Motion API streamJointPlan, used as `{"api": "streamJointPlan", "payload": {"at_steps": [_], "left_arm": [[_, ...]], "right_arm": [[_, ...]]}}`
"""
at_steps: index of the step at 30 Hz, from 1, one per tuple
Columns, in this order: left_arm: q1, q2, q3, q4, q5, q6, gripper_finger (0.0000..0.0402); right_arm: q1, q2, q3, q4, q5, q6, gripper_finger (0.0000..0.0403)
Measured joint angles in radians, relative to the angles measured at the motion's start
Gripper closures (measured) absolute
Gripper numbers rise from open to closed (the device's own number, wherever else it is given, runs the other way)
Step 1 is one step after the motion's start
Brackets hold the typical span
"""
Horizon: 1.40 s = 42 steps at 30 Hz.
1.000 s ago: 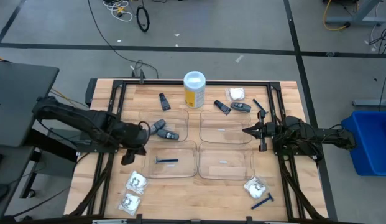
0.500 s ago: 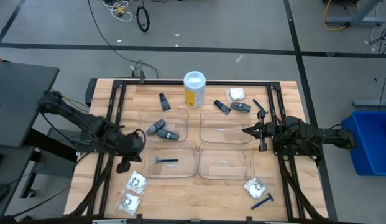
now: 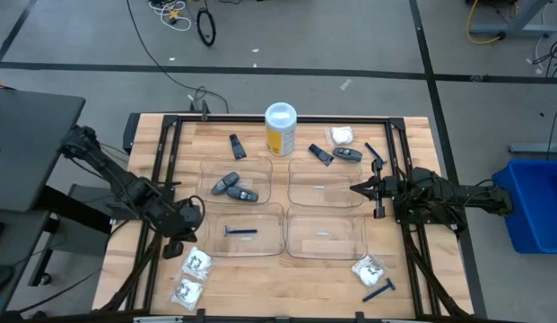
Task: Pick & Place Travel size toiletries
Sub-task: Put the transparent vanity pack into the top right transparent bin
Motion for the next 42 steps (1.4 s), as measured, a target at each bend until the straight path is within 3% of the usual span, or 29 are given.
{"api": "streamJointPlan", "payload": {"at_steps": [12, 21, 33, 42], "left_arm": [[-0.142, 0.000, 0.000, 0.008, 0.019, -0.145, 0.0387], [-0.161, 0.003, 0.000, 0.010, 0.015, -0.226, 0.0392], [-0.162, 0.156, 0.000, 0.047, 0.126, -0.362, 0.0393], [-0.162, 0.254, 0.000, 0.027, 0.130, -0.421, 0.0385]], "right_arm": [[0.000, 0.000, 0.000, 0.000, 0.000, 0.000, 0.0390], [0.000, 0.000, 0.000, 0.000, 0.000, 0.000, 0.0390], [0.000, 0.000, 0.000, 0.000, 0.000, 0.000, 0.0390], [0.000, 0.000, 0.000, 0.000, 0.000, 0.000, 0.0390]]}}
